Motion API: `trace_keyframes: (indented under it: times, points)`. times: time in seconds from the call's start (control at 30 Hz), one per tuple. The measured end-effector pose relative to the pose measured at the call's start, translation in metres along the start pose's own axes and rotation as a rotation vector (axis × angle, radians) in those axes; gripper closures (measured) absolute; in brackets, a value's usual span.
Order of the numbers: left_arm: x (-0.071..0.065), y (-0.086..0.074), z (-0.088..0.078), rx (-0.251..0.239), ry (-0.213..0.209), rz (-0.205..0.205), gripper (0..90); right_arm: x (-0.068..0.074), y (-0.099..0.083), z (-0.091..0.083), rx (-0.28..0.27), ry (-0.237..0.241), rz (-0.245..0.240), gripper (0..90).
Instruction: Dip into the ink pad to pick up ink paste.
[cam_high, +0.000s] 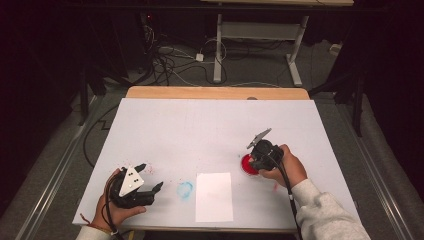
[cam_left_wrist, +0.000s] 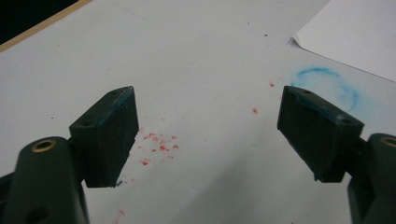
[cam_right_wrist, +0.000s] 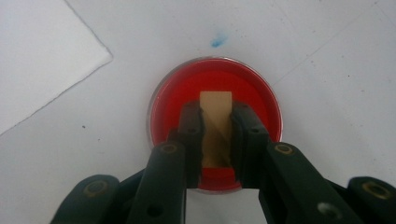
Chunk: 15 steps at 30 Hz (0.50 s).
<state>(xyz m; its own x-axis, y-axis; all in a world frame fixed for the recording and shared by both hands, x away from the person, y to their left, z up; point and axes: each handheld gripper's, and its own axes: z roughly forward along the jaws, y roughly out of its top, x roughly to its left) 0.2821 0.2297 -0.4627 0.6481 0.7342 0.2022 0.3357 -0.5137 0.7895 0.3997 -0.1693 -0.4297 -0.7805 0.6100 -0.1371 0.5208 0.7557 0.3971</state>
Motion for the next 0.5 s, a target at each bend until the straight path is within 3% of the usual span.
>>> trace_keyframes:
  times: [0.2, 0.33, 0.5]
  points:
    - [0.0002, 0.0008, 0.0007, 0.001, 0.004, 0.018, 20.1, 0.0005, -0.0018, 0.0005, -0.012, -0.005, 0.005, 76.5]
    - [0.0, 0.0012, 0.0014, -0.002, 0.004, 0.019, 20.2, -0.005, -0.003, 0.0011, -0.018, 0.034, 0.031, 76.5]
    - [-0.0005, 0.0015, 0.0022, 0.001, 0.002, 0.02, 20.2, 0.0036, 0.0005, 0.0011, 0.008, -0.024, -0.014, 76.5]
